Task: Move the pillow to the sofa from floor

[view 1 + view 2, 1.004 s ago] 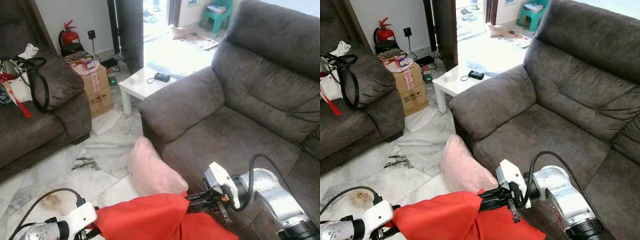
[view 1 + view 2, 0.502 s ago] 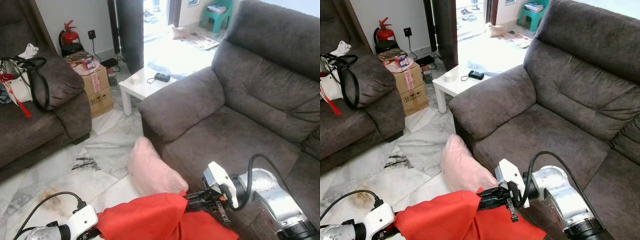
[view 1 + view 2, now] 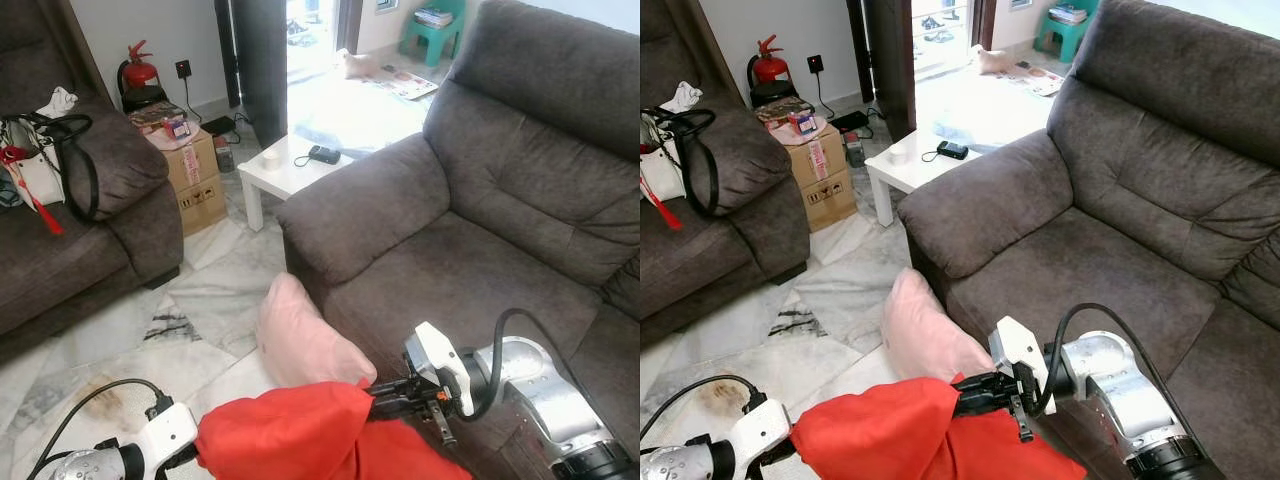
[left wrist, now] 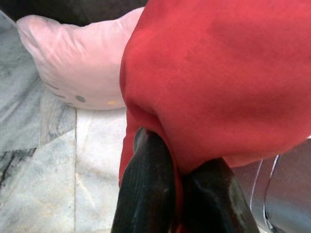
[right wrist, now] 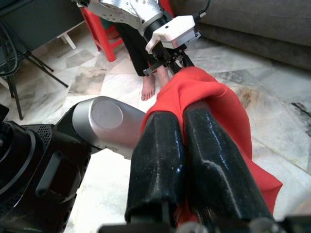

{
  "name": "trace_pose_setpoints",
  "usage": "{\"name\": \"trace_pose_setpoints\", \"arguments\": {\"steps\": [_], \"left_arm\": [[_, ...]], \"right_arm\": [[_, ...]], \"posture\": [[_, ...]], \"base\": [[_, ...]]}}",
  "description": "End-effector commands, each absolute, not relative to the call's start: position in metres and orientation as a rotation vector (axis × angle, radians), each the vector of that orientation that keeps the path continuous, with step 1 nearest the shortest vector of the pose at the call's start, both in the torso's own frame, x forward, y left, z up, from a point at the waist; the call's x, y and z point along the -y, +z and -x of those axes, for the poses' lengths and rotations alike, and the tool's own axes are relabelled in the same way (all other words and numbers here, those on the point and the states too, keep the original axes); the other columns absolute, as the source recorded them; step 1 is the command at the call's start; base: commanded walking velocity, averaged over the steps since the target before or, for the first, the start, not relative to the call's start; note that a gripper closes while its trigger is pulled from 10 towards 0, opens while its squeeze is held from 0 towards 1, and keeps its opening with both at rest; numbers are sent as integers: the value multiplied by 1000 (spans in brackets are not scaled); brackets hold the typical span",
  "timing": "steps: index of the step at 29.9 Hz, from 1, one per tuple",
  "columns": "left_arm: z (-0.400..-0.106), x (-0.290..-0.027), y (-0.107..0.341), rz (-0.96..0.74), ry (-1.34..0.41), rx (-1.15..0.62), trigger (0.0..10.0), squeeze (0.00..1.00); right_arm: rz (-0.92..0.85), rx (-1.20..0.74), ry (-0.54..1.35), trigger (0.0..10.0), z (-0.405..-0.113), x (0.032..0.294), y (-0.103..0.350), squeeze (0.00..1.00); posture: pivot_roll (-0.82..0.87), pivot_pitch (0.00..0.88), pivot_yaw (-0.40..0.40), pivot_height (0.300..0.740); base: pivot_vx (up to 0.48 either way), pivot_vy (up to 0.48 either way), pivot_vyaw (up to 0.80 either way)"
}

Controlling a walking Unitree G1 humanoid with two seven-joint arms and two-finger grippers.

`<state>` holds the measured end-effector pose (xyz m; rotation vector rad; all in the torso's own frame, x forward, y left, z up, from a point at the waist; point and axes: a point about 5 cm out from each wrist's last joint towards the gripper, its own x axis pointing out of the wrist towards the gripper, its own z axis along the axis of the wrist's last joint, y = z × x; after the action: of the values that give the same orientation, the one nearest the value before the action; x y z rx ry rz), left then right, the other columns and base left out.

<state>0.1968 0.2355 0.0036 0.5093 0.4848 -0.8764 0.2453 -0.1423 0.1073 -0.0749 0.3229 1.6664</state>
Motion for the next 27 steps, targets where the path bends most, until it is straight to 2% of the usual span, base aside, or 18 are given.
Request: {"name": "trace_pose_setpoints", "arguments": {"steps": [1,6,7,8,9,10,11,13,14,15,16,22,27], "left_arm": [[-203,-230,11,-488,-845,-428,0,0],[-218,-228,27,-468,-703,-323,0,0],[-227,-226,38,-456,-629,-254,4706,0],[-229,-226,43,-455,-605,-229,4706,0],[-231,-225,45,-450,-586,-215,8392,0],[-236,-220,54,-423,-545,-162,10000,0],[-243,-215,65,-393,-484,-98,10000,0],[-247,-213,72,-378,-442,-57,10000,0],[-251,-212,81,-362,-390,-12,10000,0],[-251,-212,81,-362,-390,-12,10000,0],[-255,-211,90,-349,-327,36,10000,0],[-265,-211,108,-307,-96,139,10000,0],[-270,-205,115,-250,67,183,10000,0]], "right_arm": [[83,-191,1646,10000,-254,138,123,0],[84,-153,1529,10000,-264,140,121,0],[91,-136,1465,10000,-269,141,120,0],[96,-127,1439,10000,-271,141,119,0],[101,-123,1415,10000,-273,141,118,0],[115,-123,1352,10000,-278,141,115,0],[169,-136,1227,10000,-287,145,108,0],[214,-130,1145,10000,-293,148,105,0],[248,-129,1047,10000,-300,152,102,0],[248,-129,1047,10000,-300,152,102,0],[269,-114,928,10000,-307,158,102,0],[204,-41,724,10000,-313,163,103,0],[60,5,563,10000,-312,162,100,0]], "posture": [[53,66,-47,740],[54,60,-41,740],[58,56,-42,740],[58,56,-42,740],[57,54,-40,740],[57,54,-40,740],[56,50,-40,740],[57,45,-39,740],[58,42,-38,740],[58,42,-38,740],[57,40,-38,740],[56,30,-37,740],[54,19,-42,740]], "base": [[0,0,0],[0,0,0],[0,0,0],[0,0,0],[0,0,0],[0,0,0],[0,0,0],[0,0,0],[0,0,0],[0,0,0],[0,0,0],[0,0,0],[0,0,0]]}}
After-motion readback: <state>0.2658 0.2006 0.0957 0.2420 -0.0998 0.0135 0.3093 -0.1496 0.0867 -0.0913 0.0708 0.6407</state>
